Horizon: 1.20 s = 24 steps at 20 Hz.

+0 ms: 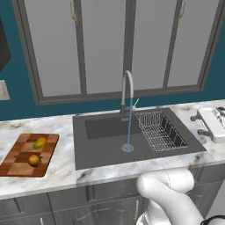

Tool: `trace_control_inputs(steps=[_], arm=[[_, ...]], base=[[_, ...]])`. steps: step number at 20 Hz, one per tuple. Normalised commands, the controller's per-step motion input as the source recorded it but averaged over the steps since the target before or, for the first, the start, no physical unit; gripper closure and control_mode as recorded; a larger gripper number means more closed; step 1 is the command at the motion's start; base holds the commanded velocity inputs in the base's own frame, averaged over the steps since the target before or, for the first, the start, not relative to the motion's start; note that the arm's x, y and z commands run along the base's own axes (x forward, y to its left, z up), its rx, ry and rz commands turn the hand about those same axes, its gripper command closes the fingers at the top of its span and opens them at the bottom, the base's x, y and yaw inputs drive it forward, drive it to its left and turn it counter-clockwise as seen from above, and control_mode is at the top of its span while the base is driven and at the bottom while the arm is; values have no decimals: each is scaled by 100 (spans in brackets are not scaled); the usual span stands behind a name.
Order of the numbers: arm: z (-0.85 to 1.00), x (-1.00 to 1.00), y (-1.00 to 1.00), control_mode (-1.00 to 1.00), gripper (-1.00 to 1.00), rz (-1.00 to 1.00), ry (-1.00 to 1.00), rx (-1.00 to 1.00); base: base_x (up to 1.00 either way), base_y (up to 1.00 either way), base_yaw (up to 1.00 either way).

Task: Pick the mango, mango from the sink and place them on the cutting board to airdry. Then turn off the sink faucet.

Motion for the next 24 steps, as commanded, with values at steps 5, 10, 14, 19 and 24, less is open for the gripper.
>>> trace_control_inputs(steps=[5,10,14,19,24], arm=[[-19,36,-6,-100,-100,0,0,6],[-2,31,0,-100,-100,0,-2,0],[-3,36,0,-100,-100,0,0,0],[-20,26,0,-100,-100,0,0,0],[-21,28,0,-100,-100,0,0,0]], base=[[0,0,0],[0,0,0],[0,0,0],[0,0,0],[0,0,0]])
